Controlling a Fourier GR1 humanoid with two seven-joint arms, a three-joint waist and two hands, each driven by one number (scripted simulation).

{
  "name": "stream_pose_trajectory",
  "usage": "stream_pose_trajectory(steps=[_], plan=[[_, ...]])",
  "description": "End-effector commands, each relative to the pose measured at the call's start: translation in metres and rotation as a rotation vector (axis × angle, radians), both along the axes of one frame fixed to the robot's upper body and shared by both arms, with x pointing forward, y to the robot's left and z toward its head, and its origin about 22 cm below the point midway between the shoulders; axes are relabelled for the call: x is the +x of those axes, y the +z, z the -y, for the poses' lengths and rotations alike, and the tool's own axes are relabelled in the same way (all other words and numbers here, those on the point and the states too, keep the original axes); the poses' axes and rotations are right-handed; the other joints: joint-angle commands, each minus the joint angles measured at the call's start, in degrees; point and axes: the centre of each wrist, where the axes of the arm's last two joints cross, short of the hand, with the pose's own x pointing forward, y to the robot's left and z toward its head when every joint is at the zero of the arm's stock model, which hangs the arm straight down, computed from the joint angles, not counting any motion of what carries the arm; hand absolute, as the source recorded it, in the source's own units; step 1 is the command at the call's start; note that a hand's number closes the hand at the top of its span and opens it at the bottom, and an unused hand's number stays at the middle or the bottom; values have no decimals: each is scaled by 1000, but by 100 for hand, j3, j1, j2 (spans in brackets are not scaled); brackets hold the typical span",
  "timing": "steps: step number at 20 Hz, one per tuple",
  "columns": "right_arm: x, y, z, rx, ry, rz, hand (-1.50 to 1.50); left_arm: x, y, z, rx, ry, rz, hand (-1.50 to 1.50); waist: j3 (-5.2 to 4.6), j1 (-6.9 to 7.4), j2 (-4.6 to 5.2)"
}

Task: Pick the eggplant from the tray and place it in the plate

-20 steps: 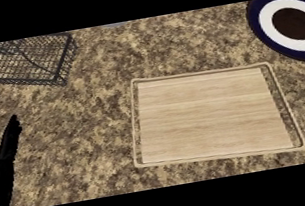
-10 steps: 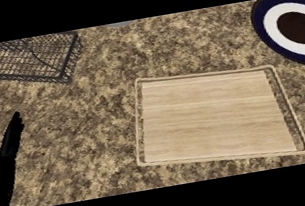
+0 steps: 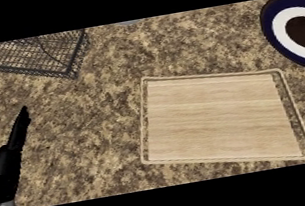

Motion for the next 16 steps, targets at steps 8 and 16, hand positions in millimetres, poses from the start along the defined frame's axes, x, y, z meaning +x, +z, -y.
stream_pose_trajectory(steps=[8, 16], plan=[[39, -26, -33, 13, 229, -164, 150, 11, 2, 12, 4, -18, -6, 0, -26, 151, -19], [71, -47, -67, -28, 274, -264, 150, 2, -3, 2, 12, -25, -14, 0, -36, 192, -38]])
